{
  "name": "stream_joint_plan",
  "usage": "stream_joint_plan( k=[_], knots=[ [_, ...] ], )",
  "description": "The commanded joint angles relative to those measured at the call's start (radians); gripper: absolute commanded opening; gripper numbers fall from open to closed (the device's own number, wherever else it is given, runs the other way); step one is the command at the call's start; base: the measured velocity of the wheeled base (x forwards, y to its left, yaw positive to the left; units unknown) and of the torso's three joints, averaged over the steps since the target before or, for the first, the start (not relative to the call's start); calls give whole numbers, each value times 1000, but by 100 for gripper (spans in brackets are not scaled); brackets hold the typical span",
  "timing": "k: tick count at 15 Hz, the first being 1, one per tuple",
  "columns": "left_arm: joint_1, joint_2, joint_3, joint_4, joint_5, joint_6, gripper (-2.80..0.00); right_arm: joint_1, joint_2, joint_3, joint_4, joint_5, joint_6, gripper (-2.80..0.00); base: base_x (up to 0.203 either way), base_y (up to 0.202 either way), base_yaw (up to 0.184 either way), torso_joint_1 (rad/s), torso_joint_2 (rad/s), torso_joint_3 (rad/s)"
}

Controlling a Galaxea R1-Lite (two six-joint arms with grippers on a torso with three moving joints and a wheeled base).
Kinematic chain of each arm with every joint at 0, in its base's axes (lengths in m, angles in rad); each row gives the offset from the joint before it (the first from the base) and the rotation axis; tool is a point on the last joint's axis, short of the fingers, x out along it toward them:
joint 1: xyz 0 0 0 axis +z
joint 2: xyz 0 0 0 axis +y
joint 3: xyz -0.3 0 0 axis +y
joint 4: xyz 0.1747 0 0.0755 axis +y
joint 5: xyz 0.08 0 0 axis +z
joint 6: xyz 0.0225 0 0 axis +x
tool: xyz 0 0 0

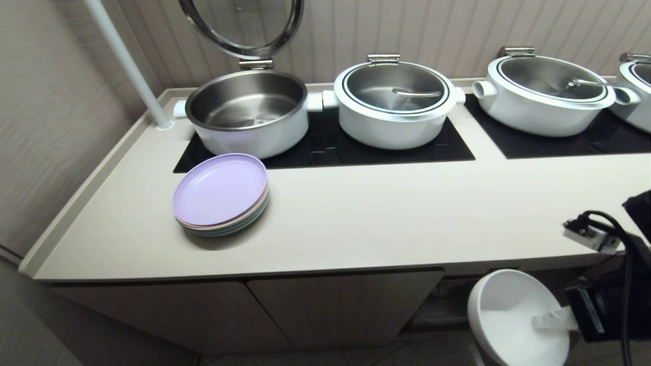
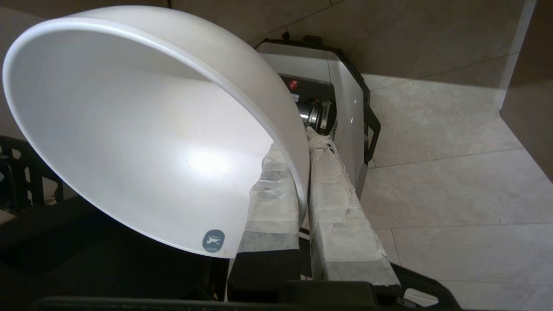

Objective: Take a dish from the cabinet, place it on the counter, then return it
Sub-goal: Place it on the table

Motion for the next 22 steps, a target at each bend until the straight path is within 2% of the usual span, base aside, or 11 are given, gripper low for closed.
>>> stream_joint_plan(
  k=[1, 8, 12, 15, 17, 19, 22],
  knots=[
    [0, 0, 0, -1, 1, 0, -280, 1, 94, -95, 18, 2, 0, -280, 0, 0, 0, 0, 0, 0],
    [0, 0, 0, -1, 1, 0, -280, 1, 283, -427, 259, 136, -6, -280, 0, 0, 0, 0, 0, 0],
    [0, 0, 0, 0, 1, 0, -280, 1, 406, -578, 400, 142, -116, -280, 0, 0, 0, 0, 0, 0],
    [0, 0, 0, -1, 1, 0, -280, 19, 464, -678, 416, 138, -132, -280, 0, 0, 0, 0, 0, 0],
    [0, 0, 0, 0, 1, 0, -280, 35, 499, -750, 467, 117, -132, -280, 0, 0, 0, 0, 0, 0],
    [0, 0, 0, -1, 1, 0, -280, 74, 523, -797, 514, 33, -132, -280, 0, 0, 0, 0, 0, 0],
    [0, 0, 0, -1, 1, 0, -280, 88, 543, -818, 492, -40, -130, -280, 0, 0, 0, 0, 0, 0]
  ],
)
